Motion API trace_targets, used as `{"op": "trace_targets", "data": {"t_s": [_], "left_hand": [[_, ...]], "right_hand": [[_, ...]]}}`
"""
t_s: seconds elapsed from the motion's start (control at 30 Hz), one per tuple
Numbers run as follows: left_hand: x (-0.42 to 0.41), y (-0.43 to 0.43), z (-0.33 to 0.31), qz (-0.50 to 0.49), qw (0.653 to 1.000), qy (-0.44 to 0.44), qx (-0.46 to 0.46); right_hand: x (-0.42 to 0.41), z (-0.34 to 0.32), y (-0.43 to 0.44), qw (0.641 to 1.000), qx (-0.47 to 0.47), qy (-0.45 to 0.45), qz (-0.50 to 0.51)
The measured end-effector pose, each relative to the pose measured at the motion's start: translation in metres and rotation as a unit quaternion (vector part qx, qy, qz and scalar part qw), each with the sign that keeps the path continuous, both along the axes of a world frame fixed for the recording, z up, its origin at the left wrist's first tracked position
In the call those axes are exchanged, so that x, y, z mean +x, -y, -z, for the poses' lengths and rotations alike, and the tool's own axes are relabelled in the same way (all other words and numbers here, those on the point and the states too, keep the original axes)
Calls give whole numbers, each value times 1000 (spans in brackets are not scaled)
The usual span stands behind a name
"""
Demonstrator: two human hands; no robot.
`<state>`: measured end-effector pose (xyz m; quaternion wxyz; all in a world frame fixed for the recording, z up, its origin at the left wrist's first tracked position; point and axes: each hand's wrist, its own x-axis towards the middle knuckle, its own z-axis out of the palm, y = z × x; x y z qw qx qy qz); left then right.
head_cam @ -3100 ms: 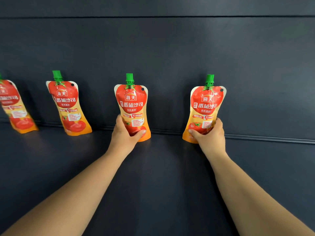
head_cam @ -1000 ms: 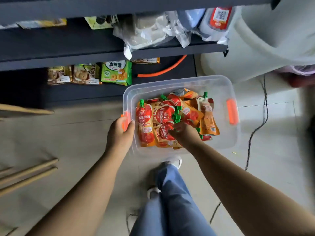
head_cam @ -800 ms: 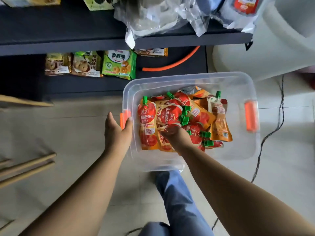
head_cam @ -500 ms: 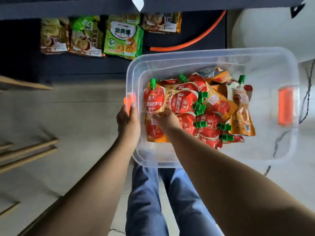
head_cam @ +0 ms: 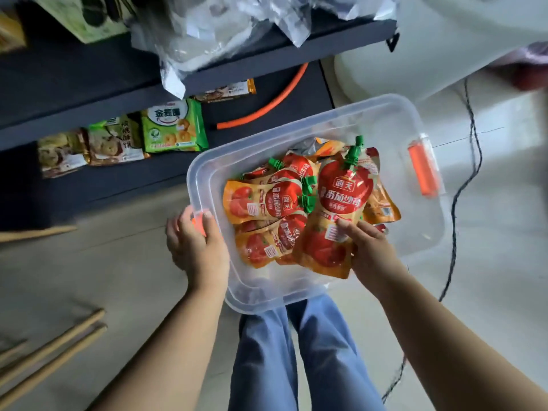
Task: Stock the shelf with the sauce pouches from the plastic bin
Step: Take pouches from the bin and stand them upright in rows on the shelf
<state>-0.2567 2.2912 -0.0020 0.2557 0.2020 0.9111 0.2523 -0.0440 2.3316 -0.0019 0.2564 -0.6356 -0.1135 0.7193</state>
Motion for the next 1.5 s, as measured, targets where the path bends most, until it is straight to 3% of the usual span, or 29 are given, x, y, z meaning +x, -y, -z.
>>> {"op": "trace_targets", "data": {"t_s": [0.1, 0.17, 0.3, 0.4, 0.57, 0.7, 0.77, 0.87, 0.97, 1.03, 1.13, 1.33, 1.5], "left_hand": [[12, -28, -2, 220, 973, 43, 64], [14, -47, 20, 317, 944, 85, 9], [10, -74, 67, 456, 875, 71, -150], [6, -81, 82, 480, 843, 29, -240], [11, -73, 84, 465, 836, -18, -290], [6, -80, 79, 515, 795, -63, -315], [7, -84, 78, 537, 777, -36, -326], [12, -75, 69, 529, 789, 25, -311], [13, -68, 50, 533, 806, -6, -256], [12, -65, 28, 482, 853, 13, -199], [17, -63, -23, 329, 927, 168, -67], [36, -52, -146, 198, 912, 344, 107], [42, -48, -249, 121, 898, 375, 193]], "right_hand": [[23, -6, -10, 995, -36, -72, 61], [34, -5, -15, 989, -48, -116, 76], [46, 2, -19, 988, -24, -148, 21], [53, 13, -14, 990, -26, -135, -13], [58, 15, -10, 994, -43, -102, -21], [61, 4, -12, 995, -36, -73, -53], [63, 1, -12, 995, -29, -69, -70], [65, -3, -8, 995, -22, -71, -73], [64, -13, -2, 995, -14, -56, -81], [63, -23, 0, 995, 0, -53, -81], [61, -55, -1, 994, 30, -44, -97], [51, -151, -24, 980, 129, -78, -129], [38, -251, -56, 960, 213, -109, -143]]}}
